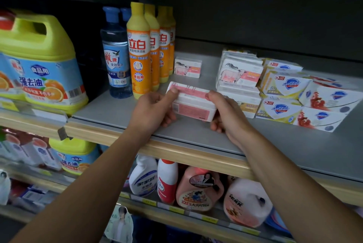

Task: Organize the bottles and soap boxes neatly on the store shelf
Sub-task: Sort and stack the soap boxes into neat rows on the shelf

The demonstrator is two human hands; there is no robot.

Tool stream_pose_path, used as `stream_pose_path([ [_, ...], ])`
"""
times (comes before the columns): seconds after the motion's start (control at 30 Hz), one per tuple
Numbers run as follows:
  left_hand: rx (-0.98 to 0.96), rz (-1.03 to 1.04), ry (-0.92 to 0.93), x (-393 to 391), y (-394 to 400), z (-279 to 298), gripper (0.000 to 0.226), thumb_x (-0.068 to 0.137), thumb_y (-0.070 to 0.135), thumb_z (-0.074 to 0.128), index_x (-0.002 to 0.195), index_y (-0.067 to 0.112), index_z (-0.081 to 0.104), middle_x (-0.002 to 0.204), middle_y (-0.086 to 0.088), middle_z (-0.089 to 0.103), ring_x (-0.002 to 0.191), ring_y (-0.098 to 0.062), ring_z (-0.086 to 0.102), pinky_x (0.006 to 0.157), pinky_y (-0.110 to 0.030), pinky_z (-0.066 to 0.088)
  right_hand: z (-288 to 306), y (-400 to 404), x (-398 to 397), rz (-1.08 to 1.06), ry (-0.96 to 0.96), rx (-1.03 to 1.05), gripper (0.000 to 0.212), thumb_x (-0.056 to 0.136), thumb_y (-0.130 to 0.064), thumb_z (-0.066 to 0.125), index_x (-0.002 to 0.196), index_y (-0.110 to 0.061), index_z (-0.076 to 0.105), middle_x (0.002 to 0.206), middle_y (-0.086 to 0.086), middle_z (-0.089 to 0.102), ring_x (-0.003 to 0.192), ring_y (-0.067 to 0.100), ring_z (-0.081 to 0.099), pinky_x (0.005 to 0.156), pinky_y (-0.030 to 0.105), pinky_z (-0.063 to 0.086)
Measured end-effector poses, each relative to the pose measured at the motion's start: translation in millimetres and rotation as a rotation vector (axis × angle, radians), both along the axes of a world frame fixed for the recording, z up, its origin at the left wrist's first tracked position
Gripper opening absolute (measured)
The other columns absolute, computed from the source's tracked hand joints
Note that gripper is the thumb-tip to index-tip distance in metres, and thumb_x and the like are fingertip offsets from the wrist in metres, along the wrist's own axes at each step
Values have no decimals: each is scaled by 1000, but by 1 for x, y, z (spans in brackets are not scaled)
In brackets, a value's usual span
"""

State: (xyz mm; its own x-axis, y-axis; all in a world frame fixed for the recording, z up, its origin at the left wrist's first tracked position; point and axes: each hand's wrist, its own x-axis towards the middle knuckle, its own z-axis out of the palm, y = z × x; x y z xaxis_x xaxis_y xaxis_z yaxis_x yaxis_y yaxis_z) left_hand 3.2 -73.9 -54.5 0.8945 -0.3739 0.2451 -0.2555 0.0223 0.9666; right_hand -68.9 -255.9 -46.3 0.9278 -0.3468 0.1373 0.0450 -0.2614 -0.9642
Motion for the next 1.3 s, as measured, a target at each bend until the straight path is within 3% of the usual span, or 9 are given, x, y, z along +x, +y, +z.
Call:
stream_pose_path([
  [0.17,-99,-43,65,1,2,1,38,92,53,57,89,17,71,73,-11,72,61,-21,65,58,-31,56,-5,-1,-1,23,-133,14,20,68,-47,71,85,-37,72,72,-8,68,55,14,63,48,25,48],
  [0.23,-132,-38,90,4,3,-1,30,92,52,58,92,26,72,79,-2,73,71,-21,69,61,-34,59,-10,-2,-4,52,-213,-95,44,68,-29,78,109,-36,65,95,-9,72,79,12,70,66,24,56],
  [0.33,-166,-46,102,6,3,-5,25,92,37,65,112,21,64,92,-1,76,87,-24,72,64,-35,59,-13,1,-8,140,-238,-183,63,68,-19,80,122,-40,56,105,-5,71,94,20,69,80,34,58],
  [0.47,-288,-159,87,6,8,-5,41,86,16,67,125,12,58,100,-11,75,91,-26,72,71,-35,60,-13,-1,-6,84,-172,-255,49,84,-30,71,128,-42,54,115,-17,65,101,1,64,90,31,53],
  [0.57,-366,-241,86,7,11,-5,46,82,14,67,127,10,59,111,-15,72,101,-31,69,78,-39,59,-13,1,-3,3,-167,-352,35,87,-27,72,120,-30,61,105,-11,70,95,11,66,88,40,54],
  [0.73,-372,-242,53,8,11,-7,33,84,27,69,117,24,70,125,-8,66,120,-27,61,91,-37,54,-10,6,-10,-116,-388,-507,46,76,-21,81,118,-26,62,106,-15,66,95,4,62,81,23,52],
  [0.97,-406,-267,92,8,15,-9,35,75,19,75,109,24,74,127,-14,63,121,-30,59,94,-34,52,-8,11,-12,-240,-621,-856,45,75,-5,78,118,-10,67,120,2,67,112,21,60,94,30,47],
  [1.17,-357,-171,100,2,11,-5,28,84,11,65,111,19,69,126,-14,64,120,-29,59,98,-40,51,-10,9,-11,-209,-522,-749,49,73,-13,79,120,-18,65,116,-4,66,106,17,60,89,34,49],
  [1.3,-148,-48,-77,-1,7,-4,27,90,13,66,116,19,68,114,5,69,105,-6,64,79,-18,53,-14,7,-8,-128,-337,-584,51,74,-20,81,121,-28,63,107,-9,68,94,11,63,84,33,52],
])
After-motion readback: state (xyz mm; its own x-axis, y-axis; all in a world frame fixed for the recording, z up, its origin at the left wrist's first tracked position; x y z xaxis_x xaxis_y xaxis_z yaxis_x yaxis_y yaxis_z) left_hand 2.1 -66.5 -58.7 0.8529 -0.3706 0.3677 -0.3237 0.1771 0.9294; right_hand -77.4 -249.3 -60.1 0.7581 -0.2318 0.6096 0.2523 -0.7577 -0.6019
